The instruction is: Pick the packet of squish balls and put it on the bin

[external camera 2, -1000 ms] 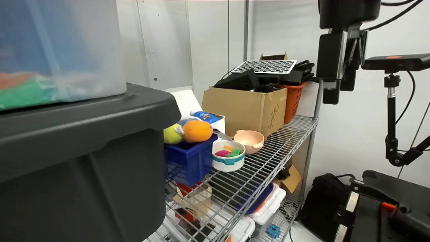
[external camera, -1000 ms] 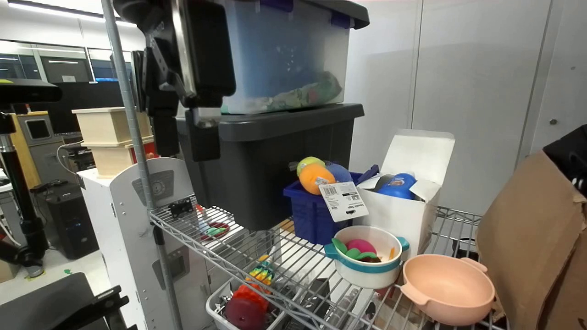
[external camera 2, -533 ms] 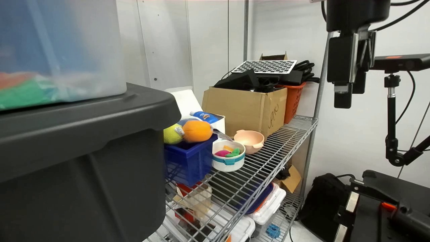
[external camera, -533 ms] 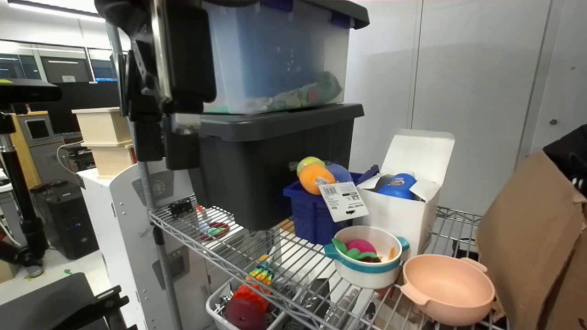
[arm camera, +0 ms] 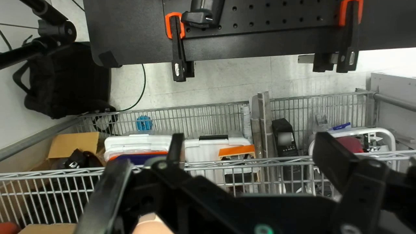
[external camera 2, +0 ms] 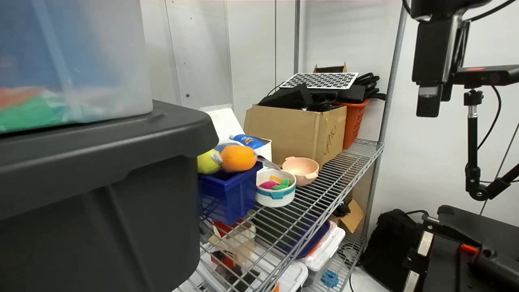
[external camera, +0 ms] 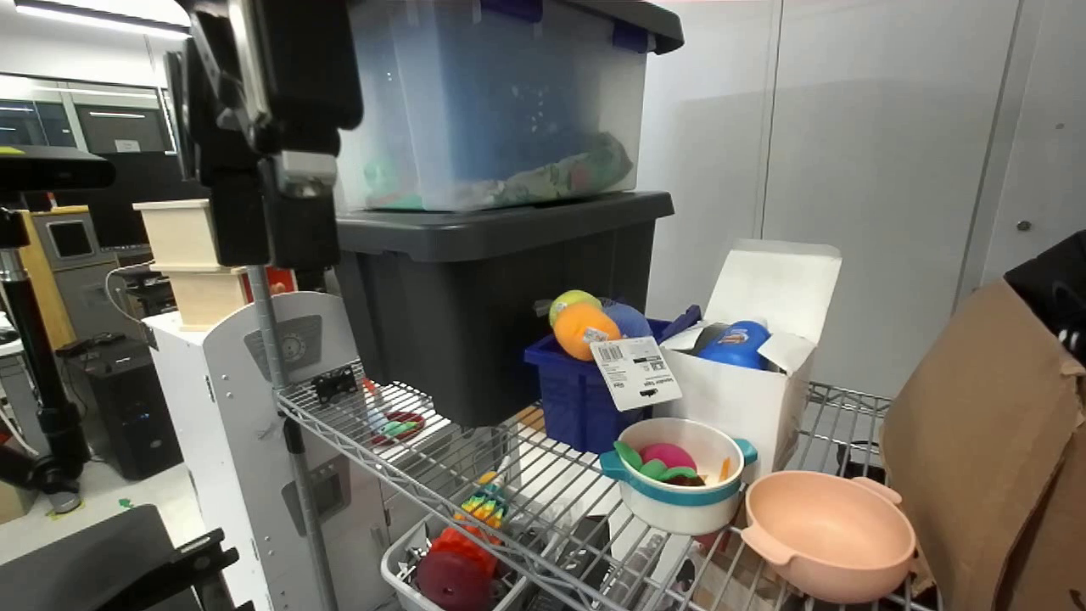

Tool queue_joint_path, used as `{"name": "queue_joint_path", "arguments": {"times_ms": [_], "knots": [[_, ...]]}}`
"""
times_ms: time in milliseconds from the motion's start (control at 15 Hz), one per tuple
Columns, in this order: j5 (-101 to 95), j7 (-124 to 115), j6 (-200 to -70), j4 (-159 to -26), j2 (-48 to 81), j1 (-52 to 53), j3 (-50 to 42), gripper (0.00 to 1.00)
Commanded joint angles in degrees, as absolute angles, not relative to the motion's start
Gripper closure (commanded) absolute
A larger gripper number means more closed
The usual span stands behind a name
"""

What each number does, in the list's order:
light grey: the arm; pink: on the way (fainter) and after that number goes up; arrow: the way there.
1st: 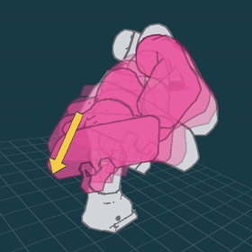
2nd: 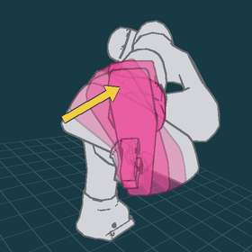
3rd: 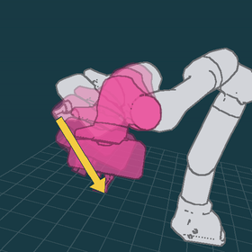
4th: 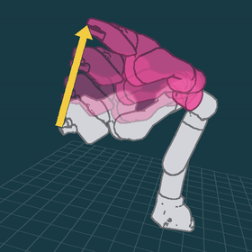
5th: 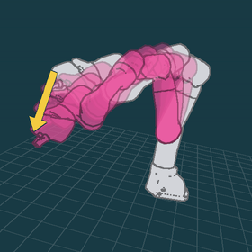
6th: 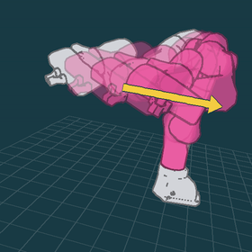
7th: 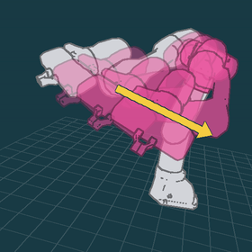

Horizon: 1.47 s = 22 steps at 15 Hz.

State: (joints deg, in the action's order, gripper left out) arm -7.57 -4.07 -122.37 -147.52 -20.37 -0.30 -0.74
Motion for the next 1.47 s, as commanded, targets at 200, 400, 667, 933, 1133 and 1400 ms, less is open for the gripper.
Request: {"name": "queue_joint_path", "arguments": {"times_ms": [200, 400, 667, 933, 1133, 1400], "knots": [[-6.9, -1.6, -120.8, -151.1, -26.4, -0.2, -0.1, 0.0], [-7.3, -2.6, -122.3, -150.4, -24.1, -0.7, 0.0, 0.0], [-7.3, -2.6, -122.3, -150.4, -23.9, -0.7, -0.1, 0.0], [-7.3, -2.6, -122.3, -150.4, -23.8, -0.7, -0.1, 0.0], [-7.3, -2.6, -122.3, -150.4, -23.8, -0.7, -0.1, 0.0], [-7.3, -2.6, -122.3, -150.4, -23.8, -0.7, -0.1, 0.0]]}}
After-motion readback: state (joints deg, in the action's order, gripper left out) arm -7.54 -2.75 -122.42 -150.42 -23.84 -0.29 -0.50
